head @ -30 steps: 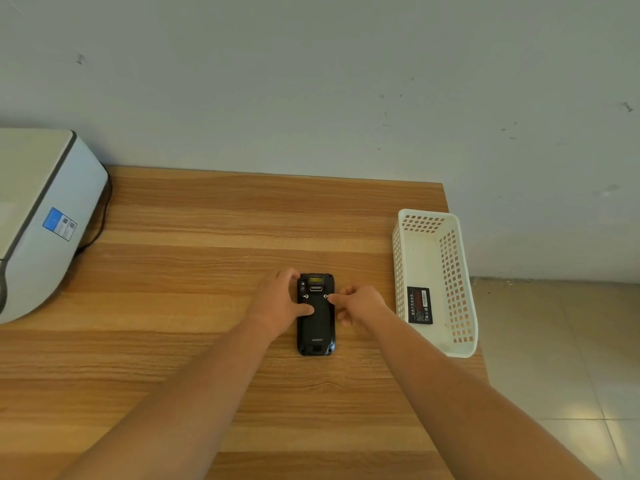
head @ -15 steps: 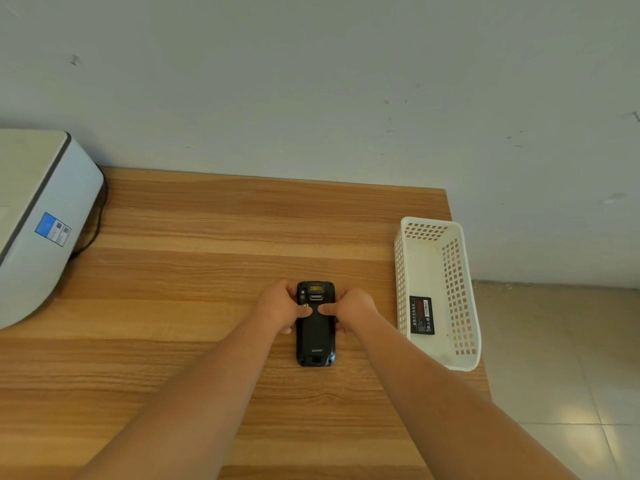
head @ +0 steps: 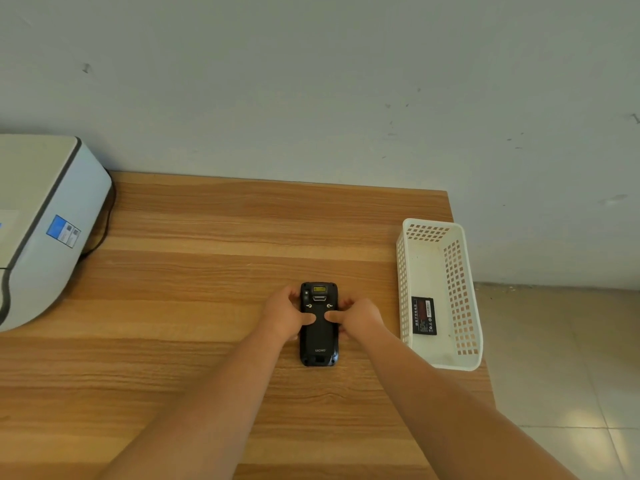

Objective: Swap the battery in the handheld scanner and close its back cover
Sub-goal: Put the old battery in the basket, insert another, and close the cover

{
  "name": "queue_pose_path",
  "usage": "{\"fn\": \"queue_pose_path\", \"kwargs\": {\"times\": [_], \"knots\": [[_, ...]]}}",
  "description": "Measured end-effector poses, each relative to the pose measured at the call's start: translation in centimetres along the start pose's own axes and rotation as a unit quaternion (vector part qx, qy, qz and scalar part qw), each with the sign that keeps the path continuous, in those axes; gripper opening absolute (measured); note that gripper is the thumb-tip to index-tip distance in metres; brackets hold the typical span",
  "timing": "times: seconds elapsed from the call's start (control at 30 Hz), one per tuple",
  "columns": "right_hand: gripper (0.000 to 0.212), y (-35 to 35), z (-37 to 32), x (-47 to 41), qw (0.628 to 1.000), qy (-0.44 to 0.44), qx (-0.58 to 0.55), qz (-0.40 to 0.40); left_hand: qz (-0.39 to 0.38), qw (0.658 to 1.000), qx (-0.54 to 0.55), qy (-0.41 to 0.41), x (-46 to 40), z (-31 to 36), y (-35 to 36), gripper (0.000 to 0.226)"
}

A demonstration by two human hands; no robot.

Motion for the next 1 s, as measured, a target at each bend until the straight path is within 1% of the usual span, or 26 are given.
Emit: {"fn": "queue_pose_path", "kwargs": {"times": [0.07, 0.17, 0.27, 0.37, 0.43, 0.53, 0.63, 0.7, 0.73, 0.8, 0.87, 0.93, 1.0], "knots": [[0.03, 0.0, 0.0, -0.2, 1.0, -0.001, -0.008, 0.007, 0.012, 1.0, 0.0, 0.008, -0.1, 0.0, 0.1, 0.043], [0.027, 0.0, 0.0, -0.3, 1.0, 0.0, -0.007, 0.014, 0.03, 0.998, -0.041, 0.024, -0.1, 0.2, -0.1, 0.044], [0.029, 0.1, 0.6, 0.3, 1.0, 0.001, -0.023, 0.009, 0.021, 0.999, -0.031, 0.025, 0.3, 0.1, -0.1, 0.047], [0.038, 0.6, 1.9, 0.7, 0.999, 0.008, -0.032, -0.004, -0.024, 0.999, 0.019, 0.015, 1.1, -0.5, 0.2, 0.061], [0.039, 1.0, 2.5, 0.9, 1.0, -0.003, -0.024, -0.005, -0.045, 0.999, 0.008, 0.019, 1.4, -0.9, 0.5, 0.076], [0.034, 1.1, 2.6, 0.8, 1.0, -0.009, -0.016, 0.001, -0.034, 0.998, -0.037, 0.041, 1.4, -1.1, 0.5, 0.086], [0.03, 1.1, 2.4, 0.8, 1.0, -0.014, -0.012, 0.003, -0.014, 0.995, -0.077, 0.069, 1.5, -0.6, 0.2, 0.085], [0.032, 1.0, 2.3, 1.1, 1.0, -0.019, -0.004, 0.004, -0.007, 0.993, -0.092, 0.08, 2.0, -0.4, 0.1, 0.084], [0.035, 0.9, 2.3, 1.3, 1.0, -0.023, -0.005, 0.001, -0.008, 0.994, -0.084, 0.073, 2.2, -0.6, 0.1, 0.085], [0.043, 0.7, 2.2, 1.6, 0.999, -0.035, -0.006, -0.003, -0.026, 0.998, -0.038, 0.042, 2.7, -1.4, 0.2, 0.089], [0.052, 0.7, 2.2, 2.0, 0.999, -0.045, 0.022, -0.015, -0.051, 0.998, -0.006, 0.022, 3.2, -2.3, 0.6, 0.094], [0.056, 1.0, 2.5, 2.6, 0.997, -0.048, 0.06, -0.025, -0.051, 0.998, -0.016, 0.03, 3.5, -2.9, 0.9, 0.093], [0.057, 1.2, 2.6, 2.8, 0.996, -0.052, 0.068, -0.026, -0.036, 0.998, -0.034, 0.044, 3.7, -3.0, 0.9, 0.09]]}}
Point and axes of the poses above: each hand's wrist, its own x-axis away from the middle knuckle, its own y-axis out of the palm, z = x × y, the point moved 8 cm from there along -x, towards the middle knuckle, and after that the axes turned 3 degrees about x, right-handed, at the moved point
